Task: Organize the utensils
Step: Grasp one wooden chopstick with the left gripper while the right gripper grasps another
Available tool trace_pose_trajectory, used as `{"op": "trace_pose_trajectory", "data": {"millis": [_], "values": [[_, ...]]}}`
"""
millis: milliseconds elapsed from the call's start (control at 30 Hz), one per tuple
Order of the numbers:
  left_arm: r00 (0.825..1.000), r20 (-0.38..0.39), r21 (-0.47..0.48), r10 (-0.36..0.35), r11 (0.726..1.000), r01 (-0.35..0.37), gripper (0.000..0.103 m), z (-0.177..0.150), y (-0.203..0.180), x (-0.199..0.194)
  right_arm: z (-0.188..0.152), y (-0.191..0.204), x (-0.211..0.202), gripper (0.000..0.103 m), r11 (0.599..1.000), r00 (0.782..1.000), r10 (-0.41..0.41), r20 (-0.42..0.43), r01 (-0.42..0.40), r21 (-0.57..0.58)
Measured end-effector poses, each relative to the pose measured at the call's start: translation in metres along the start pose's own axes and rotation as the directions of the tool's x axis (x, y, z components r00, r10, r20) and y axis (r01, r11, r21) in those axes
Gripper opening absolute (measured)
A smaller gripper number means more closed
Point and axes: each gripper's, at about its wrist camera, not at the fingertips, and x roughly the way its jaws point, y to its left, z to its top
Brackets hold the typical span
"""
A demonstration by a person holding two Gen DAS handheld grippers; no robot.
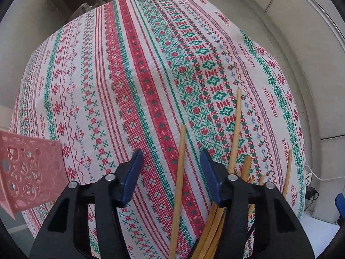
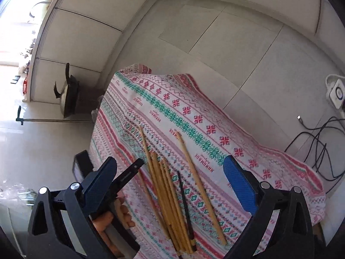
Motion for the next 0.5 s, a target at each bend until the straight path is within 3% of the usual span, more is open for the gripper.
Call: {"op": "trace_pose_trajectory", "data": {"millis": [33,100,133,200,267,367,500], "values": [[1.000,-0.001,0.006,0.003,1.000,-0.003,0.039,0.001,0.000,-0.001,0.001,0.001,0.003,0.096,1.000,1.000,-0.020,0.010,0.020,-0.019],[0.999,0.006,0.023,0.033,0.999,-0.033,0.013,0.001,-0.001,-0.005,0.003,0.003,0.010,0.095,0.995,0.996,-0.077,0.036,0.079,-0.061],[0.998,0.013,0.036,0.055,0.998,-0.056,0.007,0.000,-0.002,-0.008,0.004,0.006,0.015,0.093,0.990,0.993,-0.107,0.047,0.111,-0.090],[0.998,0.027,0.041,0.049,0.998,-0.050,0.004,-0.003,0.000,-0.011,0.004,0.009,0.029,0.086,0.977,0.986,-0.159,0.048,0.164,-0.139],[0.998,0.046,0.043,0.044,0.998,-0.046,0.004,-0.013,0.003,-0.018,0.004,0.010,0.050,0.068,0.960,0.977,-0.212,0.020,0.212,-0.181],[0.997,0.080,0.047,0.014,0.999,-0.018,0.004,-0.032,0.012,-0.035,0.001,0.012,0.072,0.053,0.941,0.965,-0.261,-0.016,0.250,-0.227],[0.986,0.165,0.099,0.007,0.995,-0.024,0.004,-0.058,0.019,-0.076,-0.005,0.025,0.089,0.050,0.916,0.957,-0.290,-0.009,0.275,-0.292]]}}
